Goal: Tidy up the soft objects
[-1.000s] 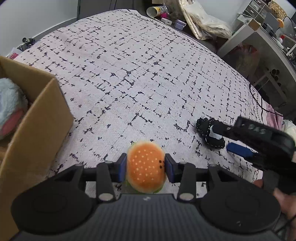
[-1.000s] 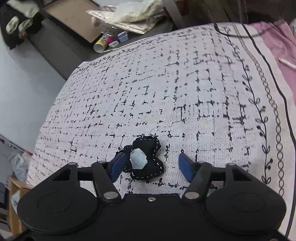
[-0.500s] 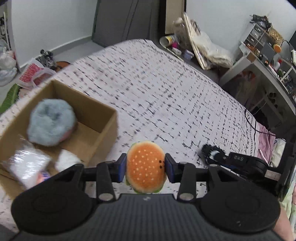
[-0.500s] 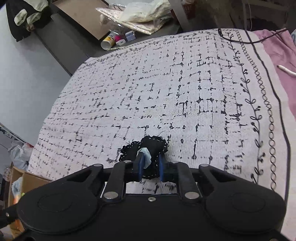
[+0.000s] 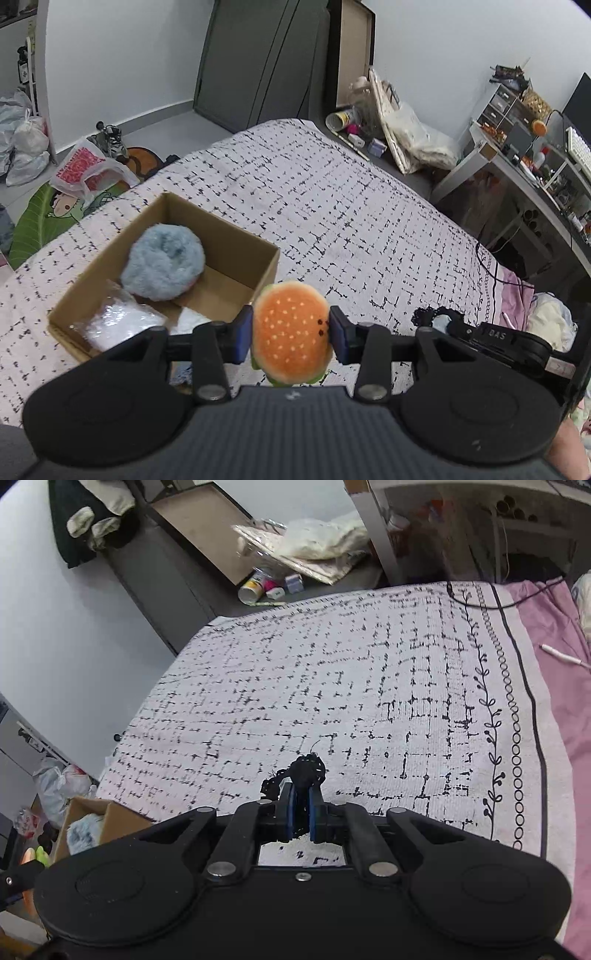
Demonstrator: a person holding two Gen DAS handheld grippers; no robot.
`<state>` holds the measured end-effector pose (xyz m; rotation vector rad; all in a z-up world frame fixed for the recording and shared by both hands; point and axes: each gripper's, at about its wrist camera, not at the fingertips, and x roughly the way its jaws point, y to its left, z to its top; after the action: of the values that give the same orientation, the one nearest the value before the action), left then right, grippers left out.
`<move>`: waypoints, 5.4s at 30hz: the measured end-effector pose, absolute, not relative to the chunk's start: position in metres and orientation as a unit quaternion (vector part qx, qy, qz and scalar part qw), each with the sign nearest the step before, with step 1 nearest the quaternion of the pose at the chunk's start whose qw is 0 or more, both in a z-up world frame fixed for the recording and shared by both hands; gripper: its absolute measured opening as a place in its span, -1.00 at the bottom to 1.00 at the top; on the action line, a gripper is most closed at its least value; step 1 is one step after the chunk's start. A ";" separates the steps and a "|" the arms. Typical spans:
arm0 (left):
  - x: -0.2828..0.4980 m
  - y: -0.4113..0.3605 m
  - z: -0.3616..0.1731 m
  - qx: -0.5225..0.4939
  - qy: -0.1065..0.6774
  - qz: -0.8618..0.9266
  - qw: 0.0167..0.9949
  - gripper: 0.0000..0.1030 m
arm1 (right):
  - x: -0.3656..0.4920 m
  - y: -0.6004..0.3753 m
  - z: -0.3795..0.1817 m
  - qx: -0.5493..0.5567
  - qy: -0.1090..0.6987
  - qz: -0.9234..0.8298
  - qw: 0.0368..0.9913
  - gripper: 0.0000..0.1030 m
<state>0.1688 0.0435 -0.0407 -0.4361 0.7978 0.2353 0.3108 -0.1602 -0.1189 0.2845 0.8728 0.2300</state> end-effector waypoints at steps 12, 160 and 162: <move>0.131 0.061 -0.019 -0.213 0.358 0.121 0.901 -0.19 | 0.264 -0.142 -0.081 0.130 0.378 0.148 0.905 -0.89; 0.073 0.099 0.014 -0.143 0.333 0.101 0.927 0.97 | 0.146 -0.109 -0.023 0.117 0.302 0.198 0.925 1.00; 0.067 0.094 0.014 -0.142 0.334 0.098 0.927 0.97 | 0.137 -0.117 -0.020 0.119 0.297 0.197 0.927 1.00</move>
<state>0.0674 0.0942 0.0140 -0.2902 0.6846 0.2006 0.1375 -0.1173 -0.0204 0.2446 0.6085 0.4047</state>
